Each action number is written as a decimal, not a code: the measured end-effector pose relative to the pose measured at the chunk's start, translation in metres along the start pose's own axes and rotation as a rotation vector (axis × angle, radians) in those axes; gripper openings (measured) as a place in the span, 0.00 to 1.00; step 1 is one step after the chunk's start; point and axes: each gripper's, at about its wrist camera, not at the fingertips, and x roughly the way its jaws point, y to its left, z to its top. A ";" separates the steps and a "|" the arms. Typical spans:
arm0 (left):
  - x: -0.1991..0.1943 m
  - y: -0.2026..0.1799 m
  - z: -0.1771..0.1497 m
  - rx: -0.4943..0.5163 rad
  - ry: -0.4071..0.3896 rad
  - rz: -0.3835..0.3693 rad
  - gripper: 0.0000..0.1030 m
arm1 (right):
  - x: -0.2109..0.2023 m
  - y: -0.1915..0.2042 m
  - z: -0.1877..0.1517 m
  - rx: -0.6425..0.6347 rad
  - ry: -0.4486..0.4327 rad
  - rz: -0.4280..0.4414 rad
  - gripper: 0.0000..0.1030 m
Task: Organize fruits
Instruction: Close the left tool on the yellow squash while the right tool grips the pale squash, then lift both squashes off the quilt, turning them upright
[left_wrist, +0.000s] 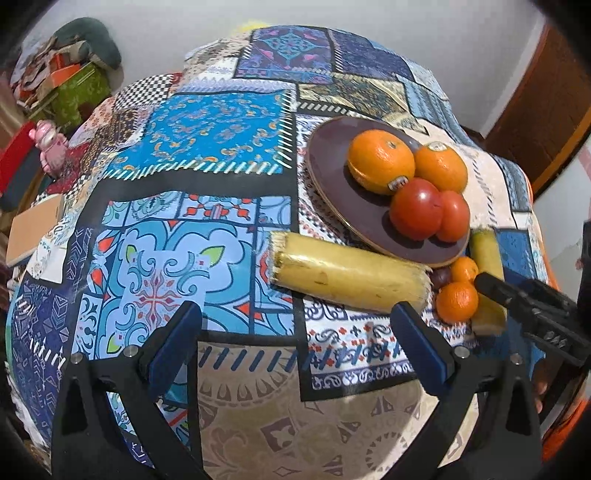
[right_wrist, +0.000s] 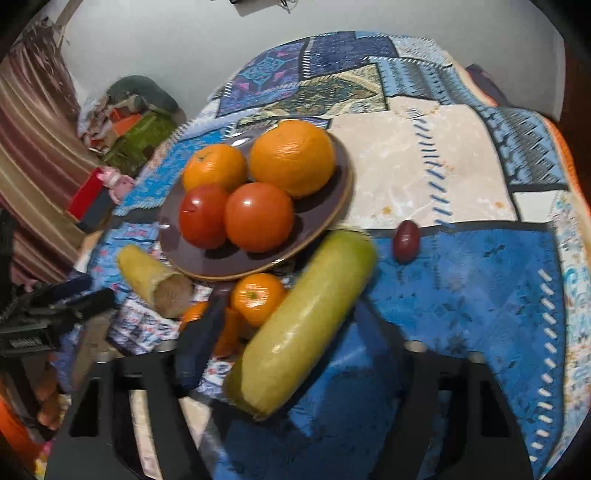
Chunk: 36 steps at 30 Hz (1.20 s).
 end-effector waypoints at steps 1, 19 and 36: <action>0.000 0.001 0.001 -0.018 -0.004 -0.003 1.00 | 0.000 -0.001 -0.001 -0.014 0.004 0.005 0.53; 0.042 -0.020 0.022 -0.198 0.055 -0.043 1.00 | -0.015 -0.004 -0.009 -0.190 0.031 0.001 0.39; 0.031 -0.038 0.006 0.237 0.128 -0.054 1.00 | -0.017 -0.007 -0.008 -0.215 0.033 0.013 0.39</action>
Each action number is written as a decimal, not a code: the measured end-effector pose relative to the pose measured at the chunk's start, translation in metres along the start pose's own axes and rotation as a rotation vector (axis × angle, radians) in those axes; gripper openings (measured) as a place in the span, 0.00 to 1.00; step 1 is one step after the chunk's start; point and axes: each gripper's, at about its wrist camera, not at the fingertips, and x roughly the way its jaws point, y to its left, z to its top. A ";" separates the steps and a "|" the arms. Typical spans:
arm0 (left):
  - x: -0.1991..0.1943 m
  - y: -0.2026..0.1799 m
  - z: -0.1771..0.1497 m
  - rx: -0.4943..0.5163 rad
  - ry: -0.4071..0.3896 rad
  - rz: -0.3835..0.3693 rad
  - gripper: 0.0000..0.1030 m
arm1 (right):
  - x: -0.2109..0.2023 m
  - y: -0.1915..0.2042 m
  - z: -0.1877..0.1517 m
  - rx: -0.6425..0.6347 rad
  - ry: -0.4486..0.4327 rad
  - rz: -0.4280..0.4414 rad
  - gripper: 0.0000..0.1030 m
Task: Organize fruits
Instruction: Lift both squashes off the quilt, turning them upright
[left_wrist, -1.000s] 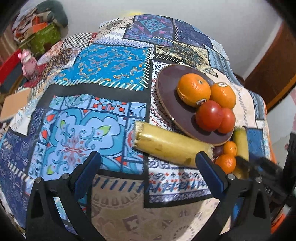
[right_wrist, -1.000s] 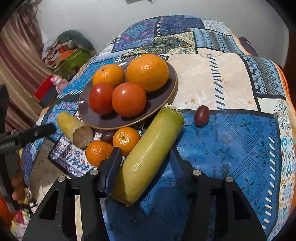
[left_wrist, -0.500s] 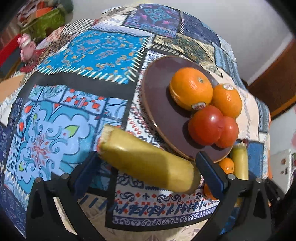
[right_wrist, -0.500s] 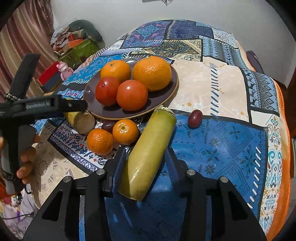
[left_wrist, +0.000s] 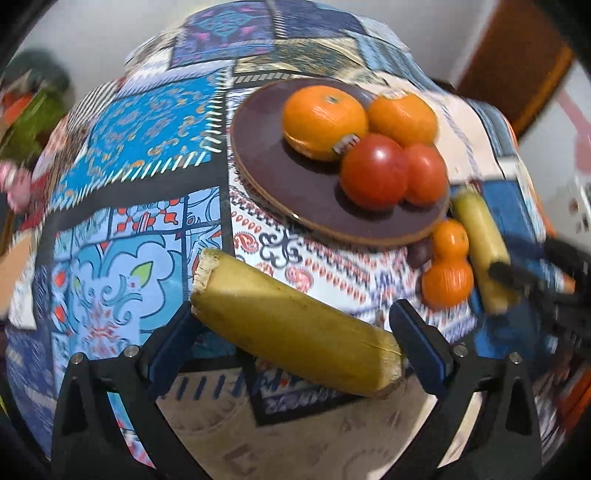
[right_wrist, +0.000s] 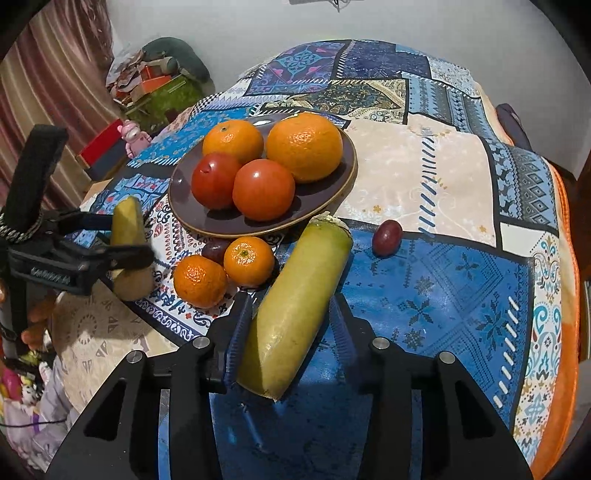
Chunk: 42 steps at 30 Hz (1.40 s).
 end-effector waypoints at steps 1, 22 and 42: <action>-0.002 -0.001 -0.001 0.035 0.009 -0.003 1.00 | -0.001 0.001 0.000 -0.008 0.001 -0.005 0.39; -0.012 0.000 -0.007 -0.132 0.009 0.010 0.86 | 0.004 -0.005 -0.001 0.068 -0.034 -0.039 0.39; -0.017 0.002 -0.017 0.071 -0.046 0.010 0.43 | 0.001 -0.010 -0.006 -0.016 0.016 -0.059 0.35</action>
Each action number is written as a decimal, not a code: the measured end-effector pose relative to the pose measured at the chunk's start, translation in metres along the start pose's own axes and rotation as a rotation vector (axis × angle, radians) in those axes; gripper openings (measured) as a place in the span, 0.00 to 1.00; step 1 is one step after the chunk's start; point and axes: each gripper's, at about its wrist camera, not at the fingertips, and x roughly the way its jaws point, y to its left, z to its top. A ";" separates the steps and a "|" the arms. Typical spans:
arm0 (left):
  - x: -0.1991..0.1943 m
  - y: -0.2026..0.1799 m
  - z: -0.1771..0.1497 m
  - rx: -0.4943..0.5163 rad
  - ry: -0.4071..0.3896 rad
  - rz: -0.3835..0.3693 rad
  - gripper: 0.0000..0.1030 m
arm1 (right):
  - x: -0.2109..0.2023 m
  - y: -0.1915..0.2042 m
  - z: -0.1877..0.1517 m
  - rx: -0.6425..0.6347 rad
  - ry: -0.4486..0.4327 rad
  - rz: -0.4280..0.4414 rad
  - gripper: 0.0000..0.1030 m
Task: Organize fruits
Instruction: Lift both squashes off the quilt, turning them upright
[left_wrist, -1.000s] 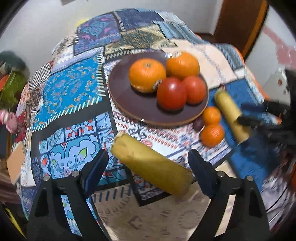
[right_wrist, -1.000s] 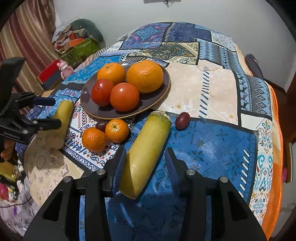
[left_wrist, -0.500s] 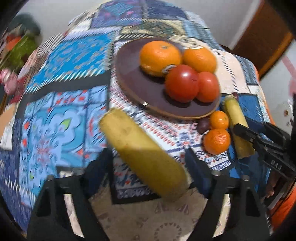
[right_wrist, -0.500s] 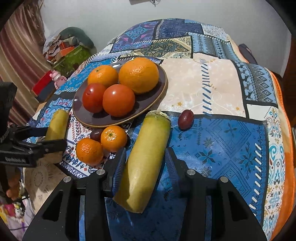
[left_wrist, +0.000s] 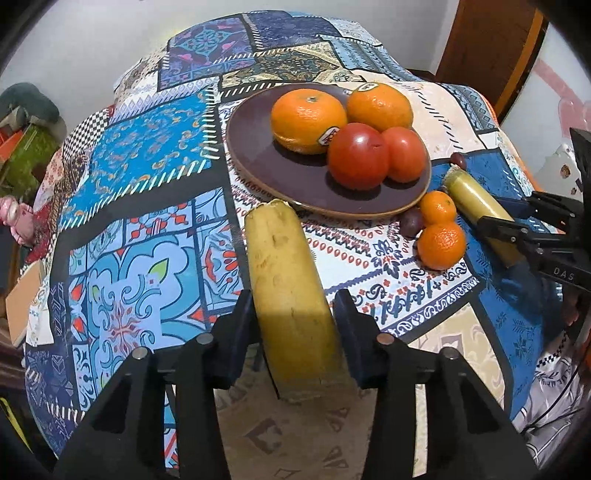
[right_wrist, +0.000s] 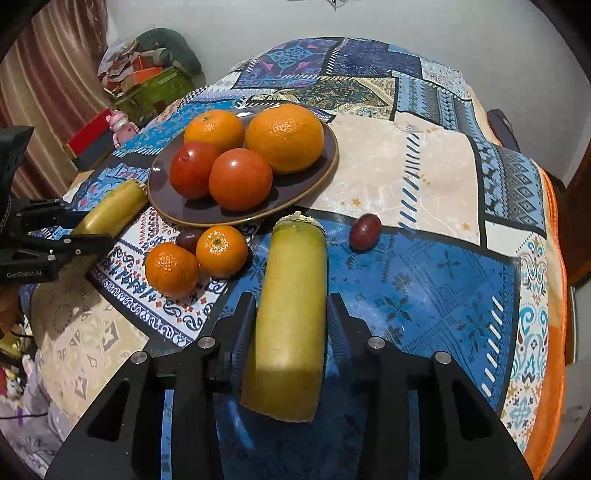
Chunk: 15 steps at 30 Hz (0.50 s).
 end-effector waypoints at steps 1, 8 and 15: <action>0.001 0.000 0.000 -0.008 -0.002 0.001 0.43 | 0.001 -0.001 0.001 0.007 0.002 -0.001 0.35; 0.014 -0.007 0.003 -0.036 -0.028 0.030 0.43 | 0.015 0.003 0.005 0.043 0.023 -0.027 0.38; 0.015 0.002 0.006 -0.109 -0.045 0.007 0.38 | 0.016 0.004 0.006 0.051 -0.014 -0.041 0.33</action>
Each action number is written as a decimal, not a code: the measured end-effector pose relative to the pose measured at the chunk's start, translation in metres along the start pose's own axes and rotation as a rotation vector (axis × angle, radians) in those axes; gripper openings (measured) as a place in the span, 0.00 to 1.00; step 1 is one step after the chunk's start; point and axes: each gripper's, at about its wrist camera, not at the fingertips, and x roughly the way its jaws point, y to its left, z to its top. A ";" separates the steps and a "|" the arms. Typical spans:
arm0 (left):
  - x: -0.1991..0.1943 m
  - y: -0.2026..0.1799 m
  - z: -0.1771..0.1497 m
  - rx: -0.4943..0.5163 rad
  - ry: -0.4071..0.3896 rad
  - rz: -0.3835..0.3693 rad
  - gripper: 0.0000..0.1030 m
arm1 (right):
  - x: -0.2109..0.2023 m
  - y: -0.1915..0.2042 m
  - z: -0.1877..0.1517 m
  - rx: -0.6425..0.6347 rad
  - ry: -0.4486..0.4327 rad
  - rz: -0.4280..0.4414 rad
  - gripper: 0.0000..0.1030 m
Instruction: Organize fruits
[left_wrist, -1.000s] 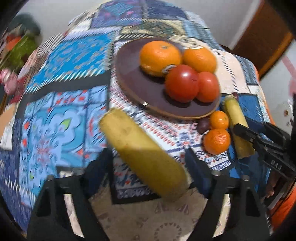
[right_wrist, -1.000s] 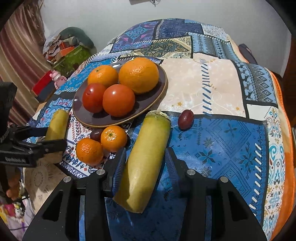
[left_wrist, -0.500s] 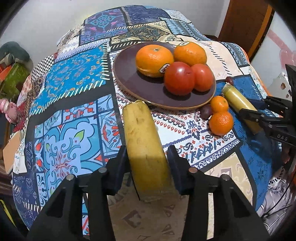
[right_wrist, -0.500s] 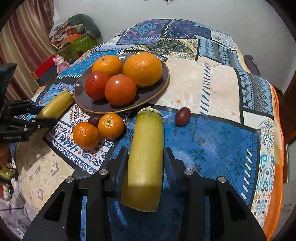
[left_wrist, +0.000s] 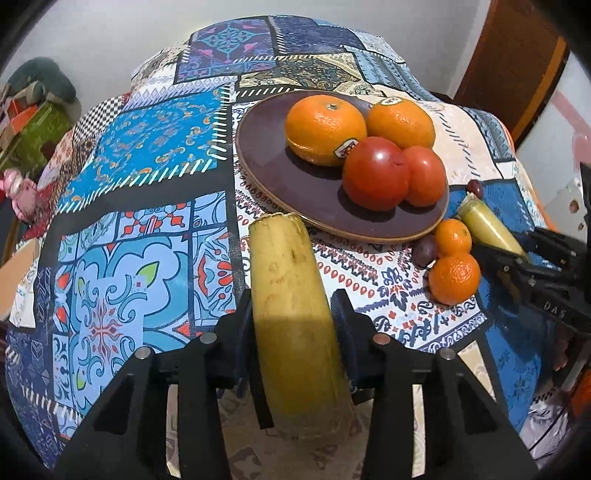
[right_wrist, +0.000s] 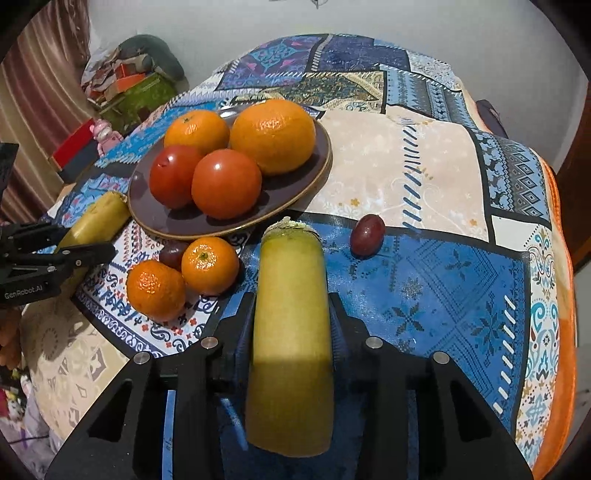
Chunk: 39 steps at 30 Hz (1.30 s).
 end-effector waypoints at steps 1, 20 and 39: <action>-0.002 0.001 0.000 -0.008 0.003 -0.002 0.37 | -0.001 0.001 -0.001 -0.004 -0.004 0.002 0.33; -0.042 0.000 -0.001 -0.022 -0.088 0.008 0.35 | -0.025 -0.008 0.003 0.050 -0.040 0.048 0.33; -0.050 0.006 0.050 -0.080 -0.185 -0.050 0.35 | -0.030 0.023 0.059 0.028 -0.139 0.090 0.33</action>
